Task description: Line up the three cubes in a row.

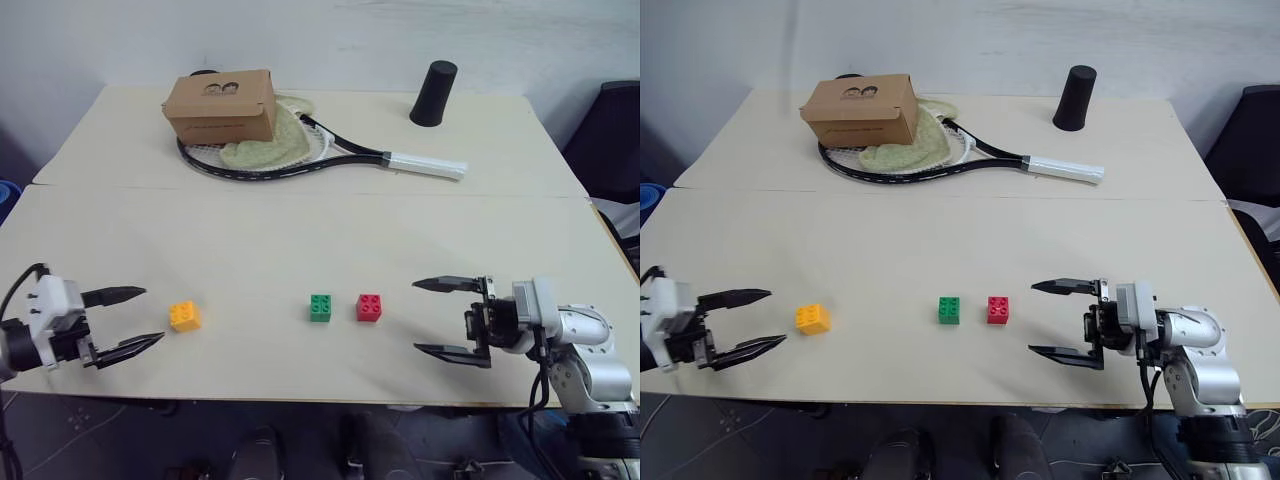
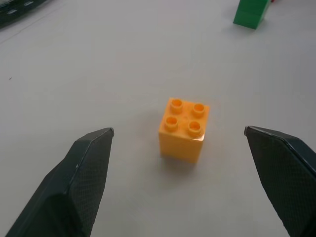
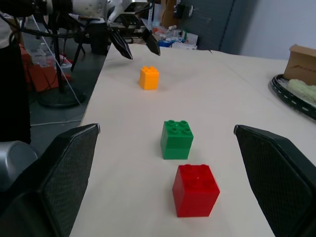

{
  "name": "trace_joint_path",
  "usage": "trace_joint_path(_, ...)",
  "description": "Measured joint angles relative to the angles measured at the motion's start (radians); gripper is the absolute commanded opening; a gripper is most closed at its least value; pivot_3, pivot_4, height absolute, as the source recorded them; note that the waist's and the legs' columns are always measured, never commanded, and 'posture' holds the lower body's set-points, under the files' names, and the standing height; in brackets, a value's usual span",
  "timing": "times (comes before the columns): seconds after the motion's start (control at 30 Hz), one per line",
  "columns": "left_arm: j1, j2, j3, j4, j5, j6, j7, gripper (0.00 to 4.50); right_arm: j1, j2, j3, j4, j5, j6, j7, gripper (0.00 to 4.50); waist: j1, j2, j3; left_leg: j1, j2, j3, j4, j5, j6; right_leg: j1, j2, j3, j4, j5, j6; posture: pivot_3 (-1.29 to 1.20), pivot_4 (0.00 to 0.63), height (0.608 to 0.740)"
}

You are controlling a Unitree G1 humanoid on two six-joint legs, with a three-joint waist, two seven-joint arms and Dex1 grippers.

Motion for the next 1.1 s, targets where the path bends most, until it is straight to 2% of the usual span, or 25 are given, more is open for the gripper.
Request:
trace_joint_path(0.17,-0.224,-0.015,-0.167,0.216,0.082,-0.098,-0.063,4.47,0.051,-0.001,-0.009,-0.062,0.001,0.003,-0.037,4.50,0.005,0.000,0.000,0.000,-0.001,0.000,0.001,0.001,0.000,0.001,0.000,0.000,0.001,0.001,0.001,0.00,0.150,0.740)
trace_joint_path(0.2,-0.247,-0.029,-0.193,0.254,0.097,-0.121,-0.069,4.30,0.061,-0.001,-0.016,-0.073,0.000,0.003,-0.048,4.50,0.005,0.000,0.000,0.000,-0.001,0.000,0.001,0.001,0.000,0.001,0.000,0.000,0.001,0.001,0.001,0.00,0.150,0.740)
trace_joint_path(0.27,-0.265,-0.046,-0.232,0.296,0.109,-0.142,-0.082,3.86,0.077,-0.005,-0.033,-0.086,0.001,0.004,-0.061,4.50,0.002,0.000,0.000,-0.001,0.000,0.001,0.001,0.000,0.000,0.000,0.001,0.000,0.001,0.001,0.001,0.00,0.150,0.740)
trace_joint_path(0.43,-0.274,-0.050,-0.251,0.320,0.113,-0.168,-0.110,2.37,0.112,-0.024,-0.059,-0.105,0.001,0.004,-0.080,4.50,0.004,0.000,0.000,0.000,0.001,0.001,0.002,0.001,0.000,0.000,0.002,0.001,0.001,0.001,0.001,0.00,0.150,0.740)
trace_joint_path(0.5,-0.280,-0.056,-0.251,0.319,0.108,-0.168,-0.110,1.62,0.123,-0.026,-0.069,-0.116,0.002,0.004,-0.087,4.50,0.005,0.000,0.000,0.000,0.000,0.000,0.002,0.001,0.000,0.001,0.002,0.001,0.001,0.001,0.001,0.00,0.150,0.740)
trace_joint_path(0.53,-0.289,-0.068,-0.252,0.318,0.105,-0.166,-0.112,1.52,0.132,-0.027,-0.071,-0.120,0.002,0.004,-0.091,4.50,0.006,0.000,0.000,0.000,0.000,0.000,0.002,0.001,0.000,0.001,0.002,0.001,0.001,0.001,0.001,0.00,0.150,0.740)
trace_joint_path(0.63,-0.324,-0.087,-0.280,0.315,0.105,-0.166,-0.122,1.52,0.156,-0.028,-0.084,-0.128,0.003,0.004,-0.099,4.50,0.012,0.000,0.000,0.000,0.000,0.000,0.003,0.001,0.000,0.001,0.002,0.000,0.001,0.001,0.002,0.00,0.150,0.740)
trace_joint_path(0.8,-0.496,-0.139,-0.380,0.330,0.136,-0.191,-0.175,1.52,0.203,-0.036,-0.116,-0.160,0.007,0.004,-0.112,4.50,0.032,0.000,0.000,0.000,-0.001,0.001,0.004,0.001,0.000,0.002,0.007,0.000,0.000,0.002,0.003,0.00,0.150,0.740)
trace_joint_path(0.9,-0.616,-0.207,-0.475,0.399,0.200,-0.251,-0.187,1.52,0.226,-0.037,-0.124,-0.177,0.010,0.005,-0.126,4.50,0.036,0.000,0.000,0.000,-0.002,0.001,0.005,0.001,0.000,0.003,0.010,0.000,0.000,0.002,0.004,0.00,0.150,0.740)
trace_joint_path(1.1,-0.702,-0.317,-0.567,0.493,0.237,-0.277,-0.187,1.52,0.274,-0.037,-0.147,-0.213,0.011,0.005,-0.166,4.50,0.025,0.000,0.000,0.001,-0.001,0.004,0.005,0.001,-0.001,0.002,0.010,0.000,-0.001,0.002,0.004,0.00,0.150,0.740)
